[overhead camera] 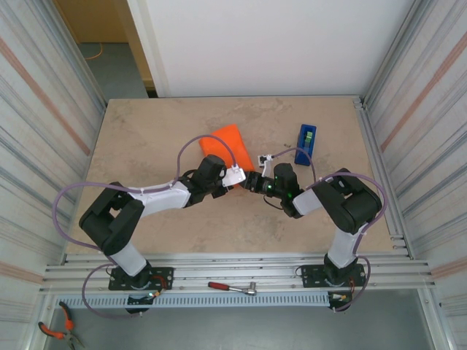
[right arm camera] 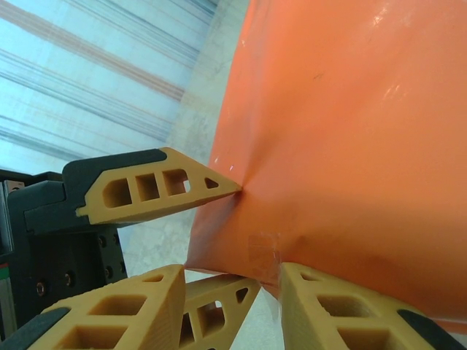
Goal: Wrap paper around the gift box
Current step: Wrap the gift box with the wrapping paper.
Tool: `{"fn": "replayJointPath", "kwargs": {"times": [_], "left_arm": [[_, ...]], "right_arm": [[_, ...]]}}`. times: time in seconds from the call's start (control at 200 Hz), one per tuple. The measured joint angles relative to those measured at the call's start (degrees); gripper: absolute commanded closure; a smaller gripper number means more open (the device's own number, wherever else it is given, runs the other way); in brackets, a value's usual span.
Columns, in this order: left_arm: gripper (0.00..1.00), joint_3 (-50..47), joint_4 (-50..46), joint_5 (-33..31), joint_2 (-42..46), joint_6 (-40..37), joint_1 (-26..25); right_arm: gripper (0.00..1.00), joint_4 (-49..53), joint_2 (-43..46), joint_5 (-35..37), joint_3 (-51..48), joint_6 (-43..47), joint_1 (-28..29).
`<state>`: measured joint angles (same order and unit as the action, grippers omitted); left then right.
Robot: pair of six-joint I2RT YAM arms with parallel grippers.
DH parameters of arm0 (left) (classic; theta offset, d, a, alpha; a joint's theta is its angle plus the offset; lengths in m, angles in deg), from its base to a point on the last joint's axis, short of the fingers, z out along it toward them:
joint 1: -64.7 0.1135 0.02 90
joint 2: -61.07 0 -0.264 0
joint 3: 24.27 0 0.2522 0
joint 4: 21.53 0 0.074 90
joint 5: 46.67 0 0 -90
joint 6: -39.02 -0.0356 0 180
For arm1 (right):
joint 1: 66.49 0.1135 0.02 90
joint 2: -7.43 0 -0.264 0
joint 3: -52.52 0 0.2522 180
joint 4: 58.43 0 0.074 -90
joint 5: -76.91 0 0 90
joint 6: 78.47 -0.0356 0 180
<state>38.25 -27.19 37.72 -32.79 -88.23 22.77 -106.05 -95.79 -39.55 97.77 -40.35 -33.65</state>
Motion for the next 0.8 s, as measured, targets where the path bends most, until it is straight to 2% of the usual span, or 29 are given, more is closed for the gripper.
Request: {"fn": "replayJointPath", "kwargs": {"times": [0.797], "left_arm": [[0.58, 0.0, 0.0, -0.02, 0.0, 0.0, -0.15]], "right_arm": [[0.58, 0.87, 0.48, -0.2, 0.0, 0.02, -0.24]]}}
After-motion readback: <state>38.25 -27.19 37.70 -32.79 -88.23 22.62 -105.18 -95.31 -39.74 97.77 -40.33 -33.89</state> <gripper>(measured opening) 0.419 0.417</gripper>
